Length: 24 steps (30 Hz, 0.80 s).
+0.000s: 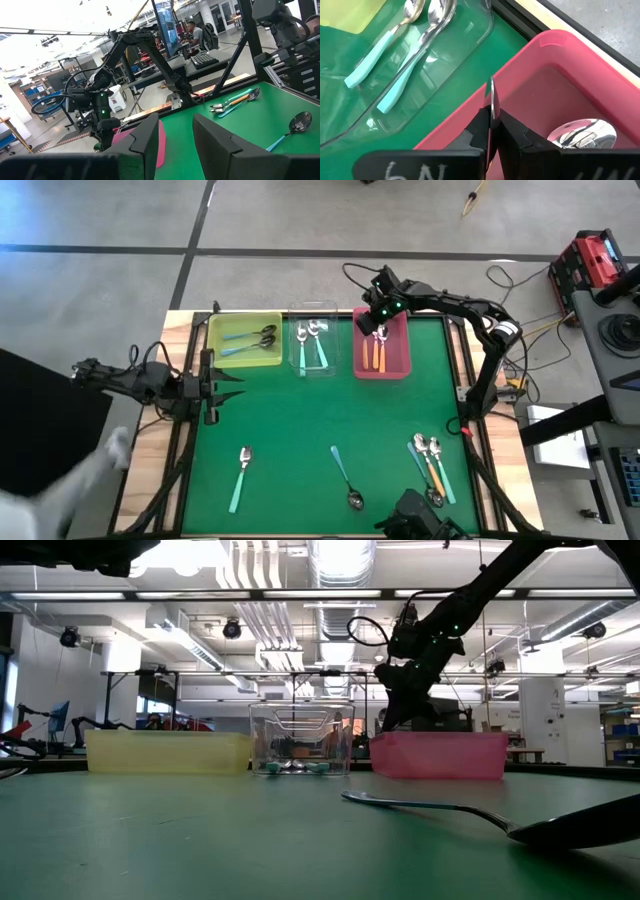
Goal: Sort silverware by color (type)
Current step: Put the yellow spoon into the red bin
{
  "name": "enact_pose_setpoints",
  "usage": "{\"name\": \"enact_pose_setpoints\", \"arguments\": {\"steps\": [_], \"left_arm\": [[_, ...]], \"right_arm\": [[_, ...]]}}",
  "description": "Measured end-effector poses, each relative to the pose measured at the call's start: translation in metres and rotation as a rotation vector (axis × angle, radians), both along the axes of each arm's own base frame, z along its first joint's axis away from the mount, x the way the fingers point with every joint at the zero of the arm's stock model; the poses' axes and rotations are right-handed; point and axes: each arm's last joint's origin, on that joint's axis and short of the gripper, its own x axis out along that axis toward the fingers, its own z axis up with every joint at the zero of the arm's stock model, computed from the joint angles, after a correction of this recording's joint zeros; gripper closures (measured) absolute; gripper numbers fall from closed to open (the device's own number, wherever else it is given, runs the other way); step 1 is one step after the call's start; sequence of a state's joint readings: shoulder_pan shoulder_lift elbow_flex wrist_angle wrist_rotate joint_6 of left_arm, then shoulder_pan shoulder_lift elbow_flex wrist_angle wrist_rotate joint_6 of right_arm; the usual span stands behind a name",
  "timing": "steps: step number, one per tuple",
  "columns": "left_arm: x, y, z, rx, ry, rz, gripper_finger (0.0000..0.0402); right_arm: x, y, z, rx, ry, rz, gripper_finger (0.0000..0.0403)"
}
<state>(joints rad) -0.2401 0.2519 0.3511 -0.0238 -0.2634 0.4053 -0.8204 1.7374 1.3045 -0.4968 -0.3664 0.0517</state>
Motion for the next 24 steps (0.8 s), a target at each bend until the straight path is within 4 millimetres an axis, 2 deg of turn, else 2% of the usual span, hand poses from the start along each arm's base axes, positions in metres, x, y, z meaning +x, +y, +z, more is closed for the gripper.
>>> {"name": "enact_pose_setpoints", "arguments": {"steps": [24], "left_arm": [[-0.0001, 0.0005, 0.0, -0.001, 0.0, 0.016, 0.03]], "right_arm": [[0.0002, -0.0003, 0.0002, -0.004, -0.003, 0.0, 0.039]]}}
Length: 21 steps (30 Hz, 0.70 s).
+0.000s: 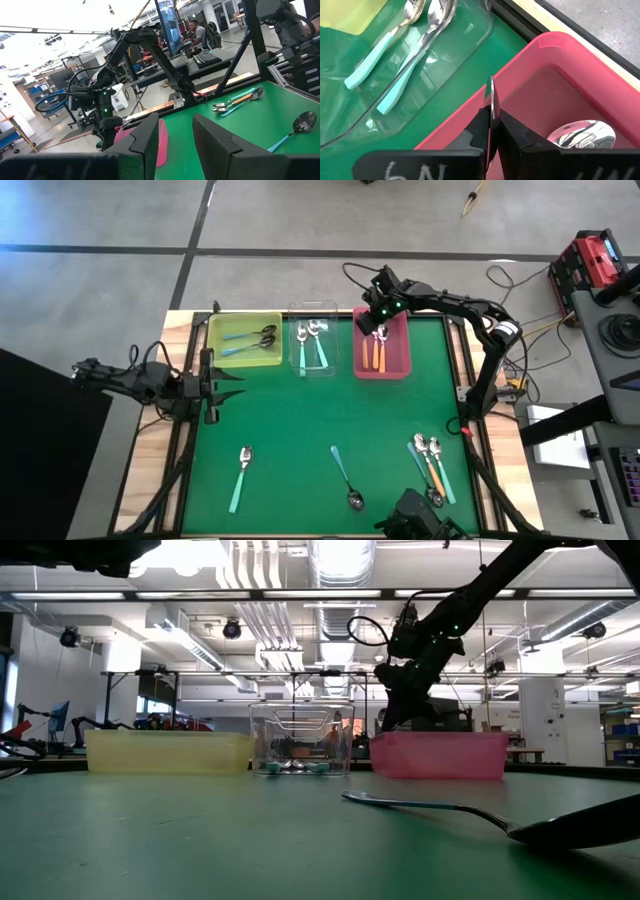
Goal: Sort silverware by color (type)
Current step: Put the yellow spoon into the red bin
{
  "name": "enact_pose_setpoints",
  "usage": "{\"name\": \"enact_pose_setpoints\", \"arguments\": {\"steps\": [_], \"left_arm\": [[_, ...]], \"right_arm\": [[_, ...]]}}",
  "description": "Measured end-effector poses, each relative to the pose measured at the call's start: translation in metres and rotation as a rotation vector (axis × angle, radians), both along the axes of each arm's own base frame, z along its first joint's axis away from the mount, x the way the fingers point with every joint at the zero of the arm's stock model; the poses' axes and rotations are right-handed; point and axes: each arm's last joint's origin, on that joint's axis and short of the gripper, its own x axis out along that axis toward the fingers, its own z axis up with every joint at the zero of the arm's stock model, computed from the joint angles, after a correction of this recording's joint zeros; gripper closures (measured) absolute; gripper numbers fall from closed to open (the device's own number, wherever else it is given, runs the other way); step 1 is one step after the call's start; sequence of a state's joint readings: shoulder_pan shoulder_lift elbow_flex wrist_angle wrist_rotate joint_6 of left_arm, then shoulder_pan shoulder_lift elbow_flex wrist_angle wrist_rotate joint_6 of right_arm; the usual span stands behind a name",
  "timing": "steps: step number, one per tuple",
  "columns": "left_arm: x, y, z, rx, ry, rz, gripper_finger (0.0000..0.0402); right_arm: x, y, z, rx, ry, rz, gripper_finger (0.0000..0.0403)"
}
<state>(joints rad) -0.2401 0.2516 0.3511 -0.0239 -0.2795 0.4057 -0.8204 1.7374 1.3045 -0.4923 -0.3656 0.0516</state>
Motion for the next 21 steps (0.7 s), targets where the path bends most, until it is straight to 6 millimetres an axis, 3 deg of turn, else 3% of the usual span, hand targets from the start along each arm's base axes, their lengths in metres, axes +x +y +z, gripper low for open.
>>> {"name": "enact_pose_setpoints", "arguments": {"steps": [11, 21], "left_arm": [[0.0, 0.0, -0.0001, 0.0, 0.0, 0.001, 0.03], [0.0, 0.0, 0.0, 0.0, 0.0, 0.001, 0.03]], "right_arm": [[0.0, 0.0, 0.0, 0.0, 0.0, 0.0, 0.0388], [-0.0002, -0.0002, -0.0001, -0.002, 0.004, -0.006, 0.0336]]}}
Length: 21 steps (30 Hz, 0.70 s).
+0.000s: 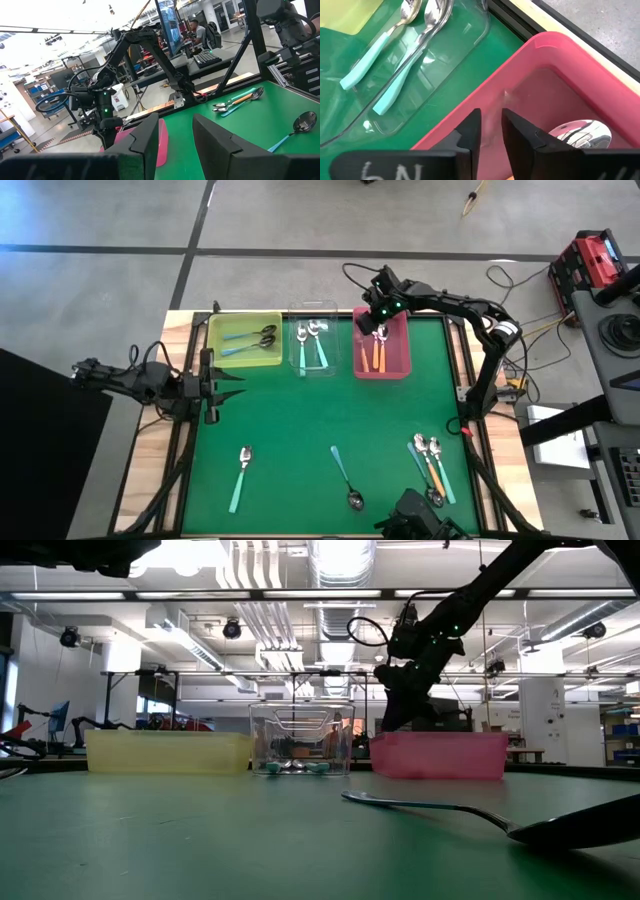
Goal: Sort silverware by color (type)
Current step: Put the yellow spoon into the red bin, then put the green spoon into the transparent bin
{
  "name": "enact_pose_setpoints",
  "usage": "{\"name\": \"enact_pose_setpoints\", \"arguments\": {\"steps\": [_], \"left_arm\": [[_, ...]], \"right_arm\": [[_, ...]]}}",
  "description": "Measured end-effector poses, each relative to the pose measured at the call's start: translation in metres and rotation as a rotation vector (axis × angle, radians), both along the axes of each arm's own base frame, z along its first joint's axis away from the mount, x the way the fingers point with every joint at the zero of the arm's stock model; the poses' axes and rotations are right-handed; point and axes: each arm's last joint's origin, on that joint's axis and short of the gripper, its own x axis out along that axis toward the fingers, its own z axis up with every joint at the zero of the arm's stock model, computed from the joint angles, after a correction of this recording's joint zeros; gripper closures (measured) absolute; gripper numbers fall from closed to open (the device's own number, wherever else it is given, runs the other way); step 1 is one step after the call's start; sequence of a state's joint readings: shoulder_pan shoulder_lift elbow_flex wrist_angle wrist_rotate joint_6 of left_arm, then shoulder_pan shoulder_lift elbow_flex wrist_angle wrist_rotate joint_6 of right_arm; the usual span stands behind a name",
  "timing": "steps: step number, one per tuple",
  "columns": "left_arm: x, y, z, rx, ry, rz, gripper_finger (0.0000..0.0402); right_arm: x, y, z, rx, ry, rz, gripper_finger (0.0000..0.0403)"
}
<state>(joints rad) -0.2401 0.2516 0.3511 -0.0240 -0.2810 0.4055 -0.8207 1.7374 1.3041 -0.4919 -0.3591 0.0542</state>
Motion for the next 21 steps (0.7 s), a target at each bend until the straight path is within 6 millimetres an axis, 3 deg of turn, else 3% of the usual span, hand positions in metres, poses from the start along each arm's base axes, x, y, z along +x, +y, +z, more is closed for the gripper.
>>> {"name": "enact_pose_setpoints", "arguments": {"steps": [14, 21], "left_arm": [[0.0, 0.0, 0.0, 0.0, 0.0, 0.0, 0.03], [0.0, 0.0, 0.0, 0.0, 0.0, 0.0, 0.03]], "right_arm": [[0.0, 0.0, 0.0, 0.005, -0.006, 0.001, 0.0328], [-0.002, 0.003, 0.012, -0.012, -0.028, -0.006, 0.0332]]}}
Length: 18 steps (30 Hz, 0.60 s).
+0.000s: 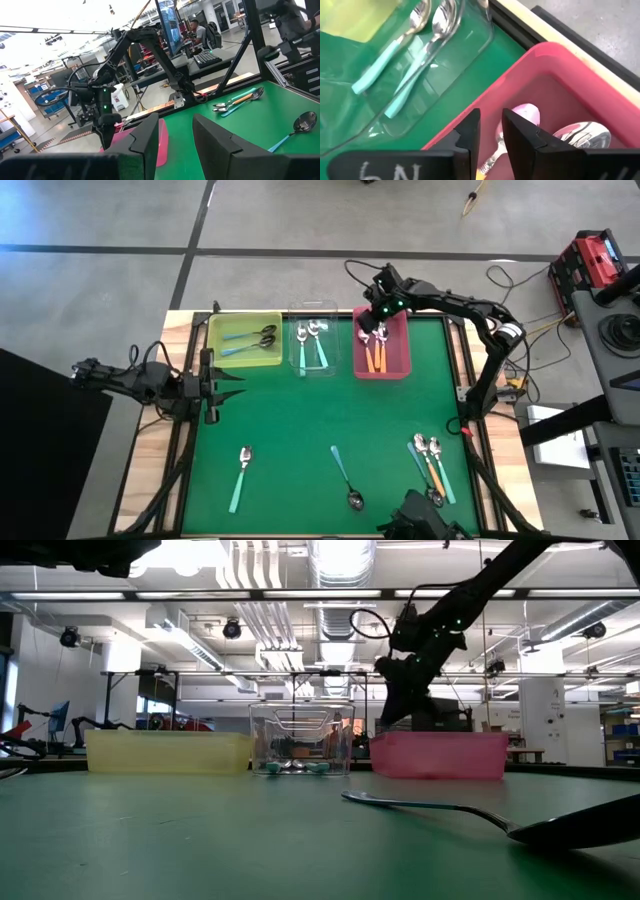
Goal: Sort silverware by color (type)
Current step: Put the green spoon into the transparent bin
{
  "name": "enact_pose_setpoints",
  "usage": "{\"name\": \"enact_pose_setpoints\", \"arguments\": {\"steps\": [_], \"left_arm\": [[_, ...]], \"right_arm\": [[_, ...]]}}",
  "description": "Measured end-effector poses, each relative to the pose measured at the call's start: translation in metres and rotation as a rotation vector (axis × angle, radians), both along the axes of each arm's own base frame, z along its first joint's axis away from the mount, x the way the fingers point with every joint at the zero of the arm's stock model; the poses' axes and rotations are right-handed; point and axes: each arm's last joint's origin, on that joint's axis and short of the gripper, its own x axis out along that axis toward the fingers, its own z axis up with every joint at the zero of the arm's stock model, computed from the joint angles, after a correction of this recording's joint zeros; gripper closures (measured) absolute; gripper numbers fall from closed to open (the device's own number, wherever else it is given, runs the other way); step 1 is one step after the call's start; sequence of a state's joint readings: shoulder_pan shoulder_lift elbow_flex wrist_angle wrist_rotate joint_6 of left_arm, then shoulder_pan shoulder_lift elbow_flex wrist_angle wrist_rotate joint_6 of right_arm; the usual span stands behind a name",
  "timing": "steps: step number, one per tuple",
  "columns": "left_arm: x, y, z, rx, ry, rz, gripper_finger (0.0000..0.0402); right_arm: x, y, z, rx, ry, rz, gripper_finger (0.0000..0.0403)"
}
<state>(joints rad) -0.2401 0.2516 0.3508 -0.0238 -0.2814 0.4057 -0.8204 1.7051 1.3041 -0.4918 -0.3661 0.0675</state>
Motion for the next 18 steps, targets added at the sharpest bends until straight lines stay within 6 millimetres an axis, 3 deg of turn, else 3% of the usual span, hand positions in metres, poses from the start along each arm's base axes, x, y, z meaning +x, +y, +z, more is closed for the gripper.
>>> {"name": "enact_pose_setpoints", "arguments": {"steps": [8, 18], "left_arm": [[0.002, 0.0, 0.005, -0.037, -0.048, -0.002, 0.03], [0.02, -0.005, 0.011, -0.114, -0.106, -0.011, 0.0302]], "right_arm": [[0.001, 0.021, 0.034, -0.066, -0.067, 0.039, 0.033], [0.021, 0.09, 0.084, -0.195, -0.174, 0.235, 0.0328]]}}
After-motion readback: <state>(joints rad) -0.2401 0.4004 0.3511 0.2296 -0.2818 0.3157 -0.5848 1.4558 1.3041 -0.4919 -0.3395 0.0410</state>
